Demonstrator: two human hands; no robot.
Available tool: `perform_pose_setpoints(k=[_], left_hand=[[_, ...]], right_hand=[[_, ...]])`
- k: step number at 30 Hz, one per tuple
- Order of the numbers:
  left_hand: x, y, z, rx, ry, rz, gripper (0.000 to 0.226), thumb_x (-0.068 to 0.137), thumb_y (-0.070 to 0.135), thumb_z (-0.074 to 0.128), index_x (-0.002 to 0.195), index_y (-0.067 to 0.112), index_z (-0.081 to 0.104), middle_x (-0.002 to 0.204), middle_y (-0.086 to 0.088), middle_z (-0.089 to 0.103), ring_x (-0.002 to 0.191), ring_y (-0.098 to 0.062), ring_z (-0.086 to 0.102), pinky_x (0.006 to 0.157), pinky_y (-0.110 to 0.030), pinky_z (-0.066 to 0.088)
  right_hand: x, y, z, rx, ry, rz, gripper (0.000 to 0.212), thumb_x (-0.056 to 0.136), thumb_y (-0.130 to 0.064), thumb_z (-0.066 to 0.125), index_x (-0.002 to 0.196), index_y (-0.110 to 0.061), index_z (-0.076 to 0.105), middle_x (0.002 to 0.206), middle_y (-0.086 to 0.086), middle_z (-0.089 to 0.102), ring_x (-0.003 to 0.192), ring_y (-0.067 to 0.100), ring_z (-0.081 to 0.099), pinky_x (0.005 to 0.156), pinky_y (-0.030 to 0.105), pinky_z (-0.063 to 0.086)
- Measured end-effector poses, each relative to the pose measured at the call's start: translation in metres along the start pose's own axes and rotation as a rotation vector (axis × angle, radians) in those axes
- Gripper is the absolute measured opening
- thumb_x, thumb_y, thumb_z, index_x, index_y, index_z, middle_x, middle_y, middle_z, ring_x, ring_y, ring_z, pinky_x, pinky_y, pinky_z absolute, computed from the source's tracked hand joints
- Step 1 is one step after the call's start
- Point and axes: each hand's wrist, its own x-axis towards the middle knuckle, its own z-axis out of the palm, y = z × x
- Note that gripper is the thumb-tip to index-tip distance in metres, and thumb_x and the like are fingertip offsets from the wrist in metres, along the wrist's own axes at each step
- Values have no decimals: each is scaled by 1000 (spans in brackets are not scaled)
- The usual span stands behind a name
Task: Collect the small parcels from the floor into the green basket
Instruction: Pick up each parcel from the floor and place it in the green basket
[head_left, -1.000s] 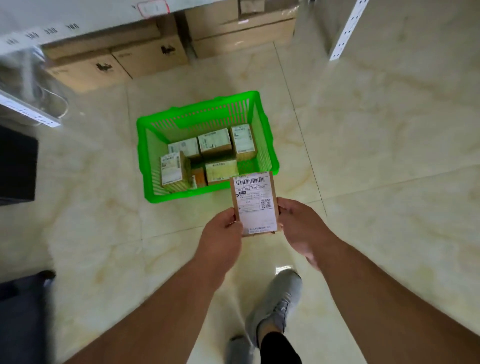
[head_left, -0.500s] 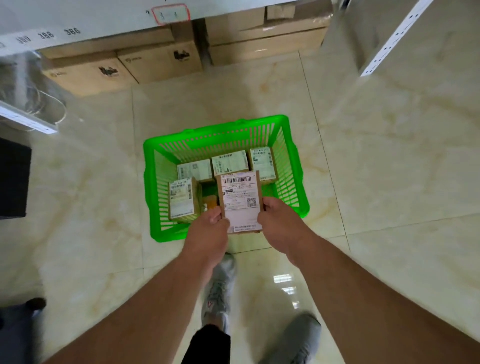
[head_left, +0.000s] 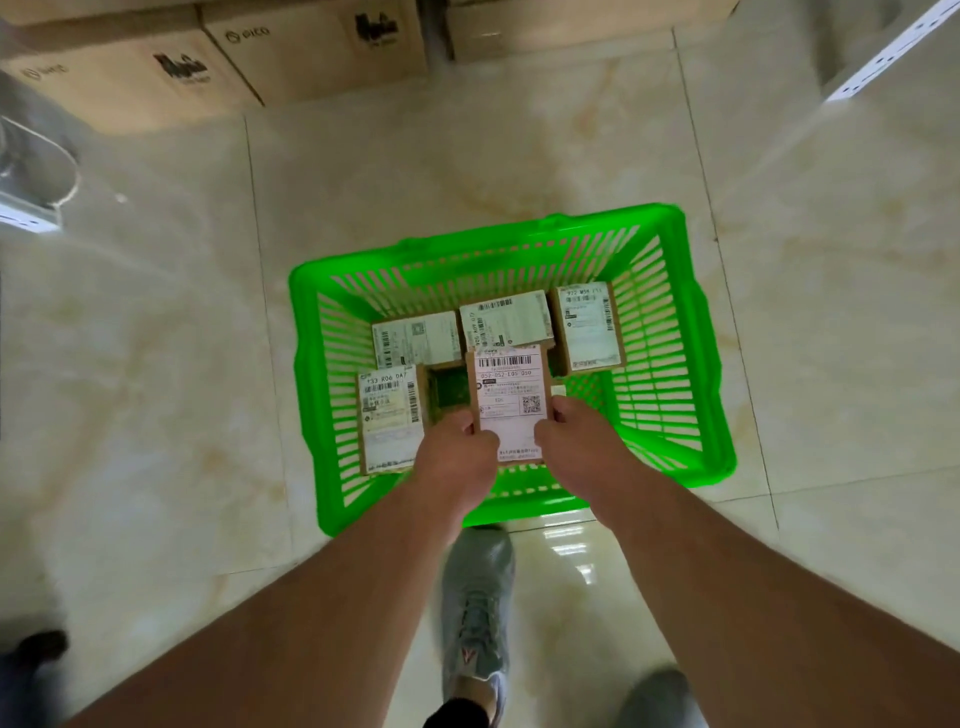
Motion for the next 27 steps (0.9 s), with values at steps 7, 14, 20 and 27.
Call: perform_pose_setpoints(k=[7, 14, 20, 27], left_hand=[[27, -18, 5, -10, 3, -46, 41, 97, 10, 48, 133, 20, 64, 128, 0, 71, 78, -6, 60, 65, -26, 47], [29, -24, 12, 23, -54, -59, 38, 98, 13, 49, 132, 23, 63, 118, 8, 68, 79, -4, 57, 63, -24, 42], [7, -10, 14, 123, -52, -8, 43, 101, 19, 50, 142, 29, 56, 115, 16, 66, 84, -3, 57, 61, -21, 39], [-37, 33, 48, 286, -50, 66, 33, 101, 21, 57, 133, 22, 55, 121, 7, 54, 89, -6, 53, 62, -14, 36]], right_hand=[[26, 7, 8, -73, 24, 54, 42, 94, -13, 45, 133, -12, 61, 132, 9, 68, 86, 20, 62, 41, 12, 40], [23, 14, 7, -112, -31, 64, 45, 94, -13, 45, 136, -17, 60, 137, 8, 65, 105, 23, 62, 71, 25, 50], [4, 13, -4, -57, 30, 81, 45, 97, -16, 46, 141, -11, 51, 148, 9, 54, 112, 21, 54, 78, 21, 40], [-56, 22, -51, 61, 118, 65, 48, 100, -26, 46, 146, -12, 47, 150, 12, 49, 135, 28, 48, 104, 30, 37]])
